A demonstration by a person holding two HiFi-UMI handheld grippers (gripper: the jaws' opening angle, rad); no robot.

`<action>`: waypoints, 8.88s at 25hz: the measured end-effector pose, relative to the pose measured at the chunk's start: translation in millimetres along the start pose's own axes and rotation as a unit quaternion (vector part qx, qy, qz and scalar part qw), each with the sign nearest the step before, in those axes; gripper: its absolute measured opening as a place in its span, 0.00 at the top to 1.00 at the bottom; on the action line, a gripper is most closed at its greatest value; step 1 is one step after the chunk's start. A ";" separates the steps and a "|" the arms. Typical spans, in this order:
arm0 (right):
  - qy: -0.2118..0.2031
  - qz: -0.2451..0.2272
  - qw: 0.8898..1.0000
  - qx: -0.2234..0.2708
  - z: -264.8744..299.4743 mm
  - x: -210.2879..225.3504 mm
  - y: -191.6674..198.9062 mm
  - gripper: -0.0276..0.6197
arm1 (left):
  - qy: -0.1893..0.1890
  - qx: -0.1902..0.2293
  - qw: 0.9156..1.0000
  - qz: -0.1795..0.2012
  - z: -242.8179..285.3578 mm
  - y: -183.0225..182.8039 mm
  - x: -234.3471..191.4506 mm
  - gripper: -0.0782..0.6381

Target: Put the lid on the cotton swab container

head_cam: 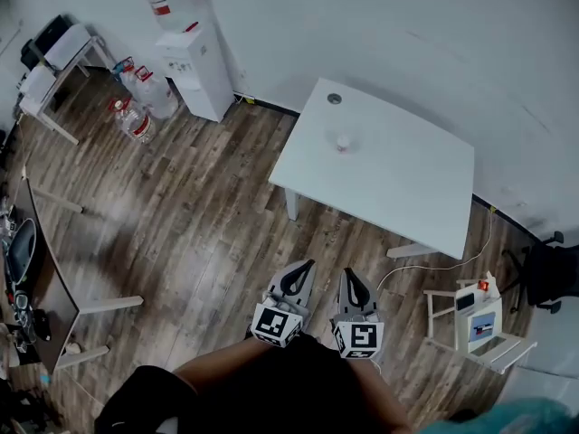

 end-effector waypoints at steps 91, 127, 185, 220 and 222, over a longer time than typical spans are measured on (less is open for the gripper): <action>-0.066 -0.008 0.982 -0.178 437.5 290.4 10.9 0.91 | 0.099 -0.243 0.959 0.102 465.0 209.6 -220.7 0.48; -0.172 -0.104 0.944 -0.263 471.1 324.2 71.3 0.82 | 0.134 -0.246 0.953 0.117 477.7 218.2 -224.6 0.53; -0.394 -0.384 0.790 -0.269 470.8 289.8 78.1 0.68 | 0.150 -0.256 0.947 0.122 474.9 220.2 -221.7 0.53; -0.432 -0.274 0.818 -0.262 483.0 234.0 75.6 0.68 | 0.158 -0.250 0.945 0.136 466.8 219.1 -226.5 0.53; -0.435 -0.272 0.817 -0.263 484.3 231.9 76.1 0.68 | 0.158 -0.250 0.946 0.135 466.4 219.3 -226.5 0.53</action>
Point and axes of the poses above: the fingertips, and each gripper's own axes: z forward along the fingers, x to its right, y out of its underside, the point moved 4 cm from there along -z, backward along the fingers, and after that the axes turned 4 degrees about z, right-handed, at the moved point
